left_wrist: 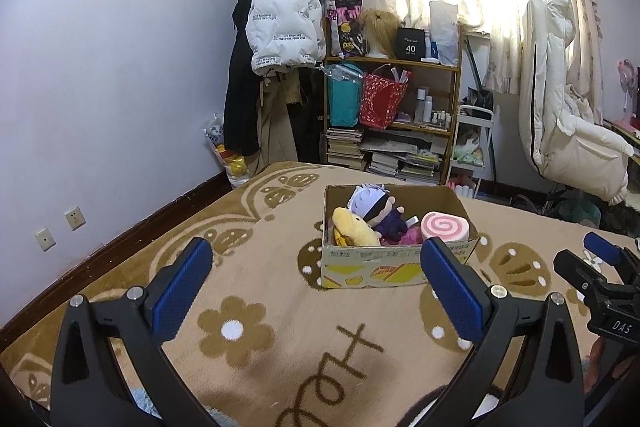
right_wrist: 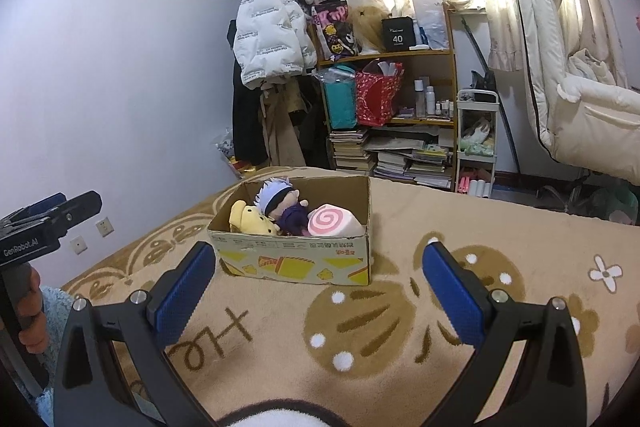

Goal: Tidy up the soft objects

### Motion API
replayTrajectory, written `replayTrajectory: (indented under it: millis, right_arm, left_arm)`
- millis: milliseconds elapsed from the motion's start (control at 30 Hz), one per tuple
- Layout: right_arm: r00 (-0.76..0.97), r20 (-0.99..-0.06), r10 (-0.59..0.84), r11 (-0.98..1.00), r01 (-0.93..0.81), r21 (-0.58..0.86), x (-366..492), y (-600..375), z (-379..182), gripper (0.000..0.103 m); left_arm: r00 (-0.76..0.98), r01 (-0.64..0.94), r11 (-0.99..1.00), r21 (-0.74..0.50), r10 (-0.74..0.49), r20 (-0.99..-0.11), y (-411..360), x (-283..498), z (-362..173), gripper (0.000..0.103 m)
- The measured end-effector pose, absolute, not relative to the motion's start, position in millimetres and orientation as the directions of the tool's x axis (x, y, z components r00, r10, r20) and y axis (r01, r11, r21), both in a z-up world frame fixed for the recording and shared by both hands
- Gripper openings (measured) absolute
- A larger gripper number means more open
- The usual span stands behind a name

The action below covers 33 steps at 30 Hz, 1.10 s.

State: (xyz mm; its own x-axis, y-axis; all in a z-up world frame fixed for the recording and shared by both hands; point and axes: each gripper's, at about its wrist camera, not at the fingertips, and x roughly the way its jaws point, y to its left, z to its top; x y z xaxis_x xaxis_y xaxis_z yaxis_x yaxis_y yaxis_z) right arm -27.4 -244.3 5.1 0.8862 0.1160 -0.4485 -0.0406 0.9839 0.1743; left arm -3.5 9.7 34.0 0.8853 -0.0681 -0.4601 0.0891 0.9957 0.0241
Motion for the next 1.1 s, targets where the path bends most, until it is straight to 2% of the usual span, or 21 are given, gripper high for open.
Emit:
replayTrajectory:
  millis: [1100]
  right_arm:
    - [0.886,-0.448,0.117,0.984,-0.041,0.176,-27.3,-244.7,6.0,0.103]
  left_arm:
    - [0.879,0.099,0.994,0.04,-0.069,-0.471,12.3,-2.0,34.7,0.103]
